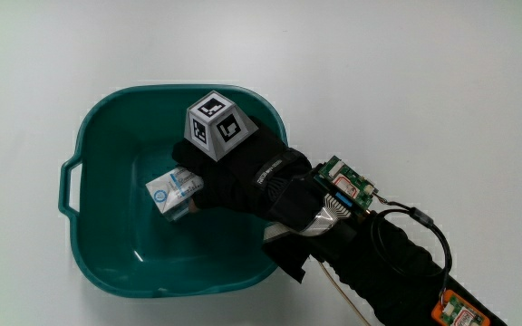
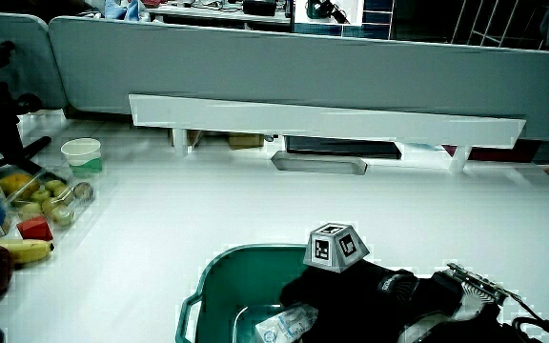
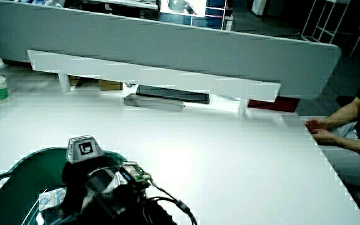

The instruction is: Pick milk from plate

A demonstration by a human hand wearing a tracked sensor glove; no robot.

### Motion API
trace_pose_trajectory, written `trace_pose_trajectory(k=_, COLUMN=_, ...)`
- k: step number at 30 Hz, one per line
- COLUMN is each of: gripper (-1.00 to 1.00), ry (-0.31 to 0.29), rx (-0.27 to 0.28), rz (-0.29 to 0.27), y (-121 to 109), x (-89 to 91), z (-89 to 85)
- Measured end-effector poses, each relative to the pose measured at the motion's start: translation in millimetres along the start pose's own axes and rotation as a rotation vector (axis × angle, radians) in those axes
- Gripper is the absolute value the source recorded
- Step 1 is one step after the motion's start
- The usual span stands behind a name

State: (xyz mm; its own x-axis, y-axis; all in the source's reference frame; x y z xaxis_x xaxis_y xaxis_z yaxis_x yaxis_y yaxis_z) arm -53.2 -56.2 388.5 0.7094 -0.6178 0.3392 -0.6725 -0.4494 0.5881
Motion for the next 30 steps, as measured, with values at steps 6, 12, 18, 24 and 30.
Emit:
trace_pose_trajectory(k=6, gripper=1.00, ry=-0.016, rx=0.016, rz=0.019, y=-0.9, x=0.0, z=-1.1)
trace_pose_trajectory(k=12, gripper=1.00, ry=-0.022, rx=0.033, rz=0.038, y=-3.8, x=-1.5, z=0.0)
trace_pose_trajectory(k=18, gripper=1.00, ry=-0.040, rx=0.073, rz=0.045, y=-12.7, x=-5.5, z=8.2)
trace_pose_trajectory(k=24, gripper=1.00, ry=-0.045, rx=0.099, rz=0.040, y=-27.0, x=-5.4, z=22.5)
trace_pose_trajectory(k=30, gripper=1.00, ry=-0.042, rx=0.122, rz=0.022, y=-43.9, x=0.4, z=35.2)
